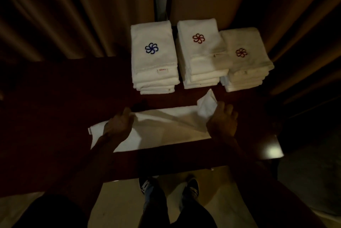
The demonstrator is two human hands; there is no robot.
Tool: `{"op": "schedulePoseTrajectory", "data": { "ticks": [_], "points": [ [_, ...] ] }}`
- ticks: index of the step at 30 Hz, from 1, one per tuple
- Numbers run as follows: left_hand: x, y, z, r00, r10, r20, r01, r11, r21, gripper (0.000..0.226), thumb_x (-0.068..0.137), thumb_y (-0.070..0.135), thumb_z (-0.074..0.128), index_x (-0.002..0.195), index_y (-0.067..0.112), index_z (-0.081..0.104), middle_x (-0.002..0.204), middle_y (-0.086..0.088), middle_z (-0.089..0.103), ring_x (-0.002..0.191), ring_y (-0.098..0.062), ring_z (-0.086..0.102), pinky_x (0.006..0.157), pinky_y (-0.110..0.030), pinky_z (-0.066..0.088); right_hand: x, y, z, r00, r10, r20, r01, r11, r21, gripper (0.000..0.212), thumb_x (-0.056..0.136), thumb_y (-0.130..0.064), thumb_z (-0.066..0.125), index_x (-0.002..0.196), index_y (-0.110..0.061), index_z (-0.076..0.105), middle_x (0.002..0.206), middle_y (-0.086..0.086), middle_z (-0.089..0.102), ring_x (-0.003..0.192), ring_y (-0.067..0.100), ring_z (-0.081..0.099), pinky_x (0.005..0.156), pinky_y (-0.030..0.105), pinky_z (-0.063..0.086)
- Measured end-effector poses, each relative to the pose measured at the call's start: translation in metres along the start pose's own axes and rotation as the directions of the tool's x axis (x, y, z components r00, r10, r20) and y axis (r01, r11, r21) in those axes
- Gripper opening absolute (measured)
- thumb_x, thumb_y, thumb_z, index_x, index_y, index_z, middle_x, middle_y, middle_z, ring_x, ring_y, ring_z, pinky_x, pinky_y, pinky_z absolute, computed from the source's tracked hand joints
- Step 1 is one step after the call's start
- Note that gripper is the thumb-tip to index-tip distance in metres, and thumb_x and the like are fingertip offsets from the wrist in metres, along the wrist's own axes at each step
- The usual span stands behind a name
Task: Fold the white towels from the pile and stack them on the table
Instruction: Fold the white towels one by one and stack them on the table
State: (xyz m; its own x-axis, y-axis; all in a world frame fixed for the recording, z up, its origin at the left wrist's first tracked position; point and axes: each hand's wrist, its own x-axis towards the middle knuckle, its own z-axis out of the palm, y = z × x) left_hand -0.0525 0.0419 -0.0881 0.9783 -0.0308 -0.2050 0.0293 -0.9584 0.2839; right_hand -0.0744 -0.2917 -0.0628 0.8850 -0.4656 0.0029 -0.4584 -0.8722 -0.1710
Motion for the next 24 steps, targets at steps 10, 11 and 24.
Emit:
{"op": "schedulePoseTrajectory", "data": {
  "ticks": [10, 11, 24],
  "points": [
    [-0.018, 0.004, 0.023, 0.999, -0.028, -0.036, 0.022, 0.989, -0.146, 0.032, 0.103, 0.034, 0.046, 0.126, 0.012, 0.051, 0.120, -0.017, 0.060, 0.103, -0.039, 0.061, 0.082, -0.044, 0.047, -0.020, 0.056, 0.031, 0.851, -0.419, 0.317, 0.487, 0.856, -0.175, 0.076, 0.074, -0.018, 0.076, 0.143, -0.026, 0.044, 0.155, 0.009, 0.031, 0.141, 0.039, 0.026, 0.103, 0.063, 0.038],
    [-0.019, 0.001, 0.026, 0.999, -0.024, -0.038, 0.018, 0.988, -0.151, 0.032, 0.102, 0.034, 0.047, 0.125, 0.012, 0.051, 0.118, -0.017, 0.060, 0.102, -0.039, 0.061, 0.083, -0.045, 0.049, -0.020, 0.062, 0.035, 0.827, -0.399, 0.397, 0.492, 0.855, -0.165, 0.079, 0.079, -0.019, 0.072, 0.149, -0.028, 0.037, 0.161, 0.007, 0.023, 0.145, 0.037, 0.020, 0.107, 0.061, 0.033],
    [-0.038, -0.023, 0.030, 0.998, -0.002, -0.058, -0.006, 0.990, -0.141, 0.037, 0.080, 0.004, 0.073, 0.116, 0.006, 0.065, 0.113, -0.016, 0.066, 0.104, -0.038, 0.062, 0.088, -0.044, 0.049, -0.009, 0.068, 0.033, 0.917, -0.202, 0.343, 0.236, 0.970, -0.061, 0.032, 0.093, -0.021, 0.061, 0.123, -0.031, 0.062, 0.130, 0.005, 0.045, 0.124, 0.034, 0.038, 0.098, 0.053, 0.042]
  ]
}}
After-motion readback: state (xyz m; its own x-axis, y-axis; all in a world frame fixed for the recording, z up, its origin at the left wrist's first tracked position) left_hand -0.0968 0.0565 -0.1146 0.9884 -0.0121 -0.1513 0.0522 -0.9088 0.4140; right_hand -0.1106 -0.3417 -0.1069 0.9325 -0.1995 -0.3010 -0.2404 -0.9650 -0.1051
